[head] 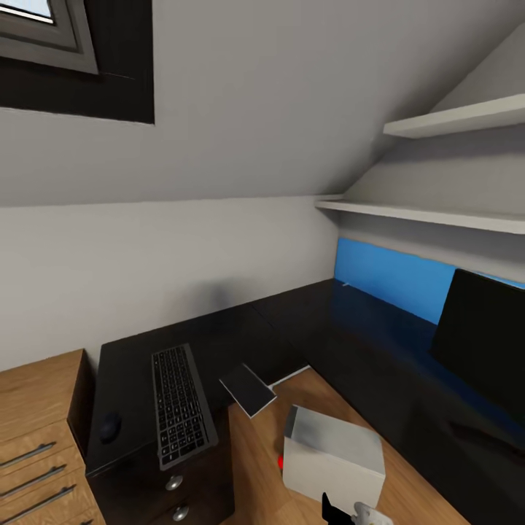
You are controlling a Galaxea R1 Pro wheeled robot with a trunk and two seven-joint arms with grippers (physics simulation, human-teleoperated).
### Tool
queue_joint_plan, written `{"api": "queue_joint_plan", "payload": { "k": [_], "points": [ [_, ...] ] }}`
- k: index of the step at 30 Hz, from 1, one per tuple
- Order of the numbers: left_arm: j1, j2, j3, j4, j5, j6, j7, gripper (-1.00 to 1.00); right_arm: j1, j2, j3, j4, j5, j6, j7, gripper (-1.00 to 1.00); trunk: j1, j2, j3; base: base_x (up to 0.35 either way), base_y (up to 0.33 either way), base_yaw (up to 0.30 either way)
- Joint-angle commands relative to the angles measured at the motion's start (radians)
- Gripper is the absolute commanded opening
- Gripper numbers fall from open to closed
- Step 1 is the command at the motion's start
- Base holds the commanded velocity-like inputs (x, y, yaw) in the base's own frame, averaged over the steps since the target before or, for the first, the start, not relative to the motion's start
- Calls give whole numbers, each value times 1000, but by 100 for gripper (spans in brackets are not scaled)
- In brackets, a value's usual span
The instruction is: In the bedroom, organize the workspace by keeping the computer under the desk, ensuring the monitor is on the desk, placing the keyboard on the desk next to the monitor, placing the mouse on the desk next to the keyboard, moving the folder from the swivel chair onto the desk next to the mouse, stacking the notebook on top of the folder with the pen on top of the notebook, and positioning the swivel chair next to the desk.
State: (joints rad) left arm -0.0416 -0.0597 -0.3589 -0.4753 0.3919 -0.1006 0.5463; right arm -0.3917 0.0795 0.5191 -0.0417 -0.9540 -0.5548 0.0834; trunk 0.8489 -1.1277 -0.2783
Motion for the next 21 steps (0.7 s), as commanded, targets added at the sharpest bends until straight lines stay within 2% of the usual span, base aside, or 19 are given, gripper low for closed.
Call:
{"api": "queue_joint_plan", "payload": {
  "k": [1,8,10,11,14,16,21],
  "points": [
    [-1,1,-2,0,11,-6,6,100,-1,2,2,2,-11,-4,9,100,-4,6,2,0,0,0],
    [-1,-1,16,0,11,-5,1,100,-1,7,4,2,-10,-10,9,100,-31,55,24,0,0,-24],
    [-1,-2,17,0,11,-5,0,100,-1,7,13,3,-8,-23,9,100,-38,69,30,0,0,-20],
    [-1,1,20,0,14,-4,0,100,-1,8,41,6,-1,-49,5,100,-42,76,33,0,0,0],
    [-1,1,20,1,14,-3,0,100,-1,8,42,6,0,-53,4,100,-54,97,43,-29,0,0],
    [-1,1,20,0,14,-4,0,100,-1,8,44,6,1,-54,4,100,-61,111,49,-172,-20,22],
    [-1,1,21,1,13,-5,6,100,-1,18,45,8,2,-56,3,100,-81,146,65,-288,-124,213]
  ]
}}
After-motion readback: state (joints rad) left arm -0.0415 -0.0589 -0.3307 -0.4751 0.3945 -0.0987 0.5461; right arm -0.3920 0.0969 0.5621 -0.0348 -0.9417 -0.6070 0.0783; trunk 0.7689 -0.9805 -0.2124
